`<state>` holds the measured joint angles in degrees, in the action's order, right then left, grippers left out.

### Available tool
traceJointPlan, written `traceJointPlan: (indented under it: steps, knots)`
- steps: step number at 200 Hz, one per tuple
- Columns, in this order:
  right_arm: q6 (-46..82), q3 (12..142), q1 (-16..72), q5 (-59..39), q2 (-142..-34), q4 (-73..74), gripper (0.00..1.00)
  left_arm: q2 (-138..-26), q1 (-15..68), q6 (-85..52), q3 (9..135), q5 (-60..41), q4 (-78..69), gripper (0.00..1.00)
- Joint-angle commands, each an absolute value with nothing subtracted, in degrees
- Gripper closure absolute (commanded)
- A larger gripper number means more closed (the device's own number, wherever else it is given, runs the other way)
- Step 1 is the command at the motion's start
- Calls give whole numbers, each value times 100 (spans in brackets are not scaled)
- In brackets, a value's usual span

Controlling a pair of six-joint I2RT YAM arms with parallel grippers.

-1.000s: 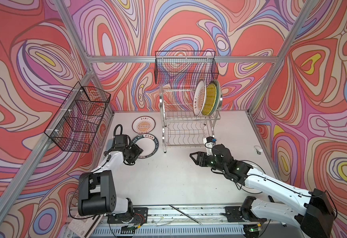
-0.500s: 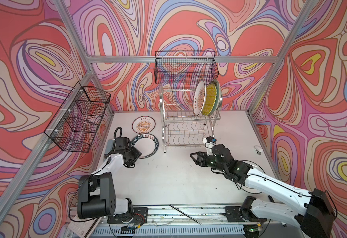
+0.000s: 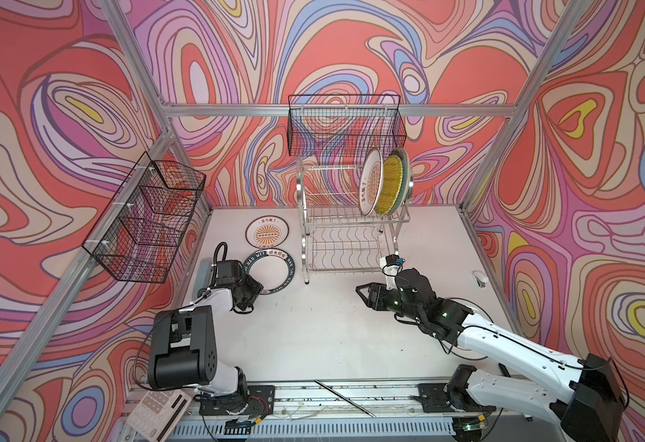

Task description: Load the plates into the dish rack

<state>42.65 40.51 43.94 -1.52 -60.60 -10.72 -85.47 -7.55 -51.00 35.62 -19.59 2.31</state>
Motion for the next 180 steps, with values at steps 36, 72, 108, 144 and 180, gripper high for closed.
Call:
traceJointPlan:
  steps: [36, 72, 108, 144, 180]
  knots:
    - [4214, 4263, 4388, 130, -5616, -1616, 48, -8580, -781, -5711, 3101, -1856, -584, 68]
    - [4237, 4192, 4386, 382, -5209, -1904, 48, -8269, -782, -5827, 2769, -1550, -619, 79]
    - [4244, 4203, 4393, 378, -5177, -1988, 48, -7905, -782, -5703, 2851, -1329, -265, 94]
    - [4278, 4184, 4386, 384, -5071, -2007, 50, -7673, -781, -5640, 2892, -1283, -63, 100]
    - [4239, 4192, 4387, 431, -5056, -2057, 50, -7242, -782, -5586, 2891, -1187, 278, 100]
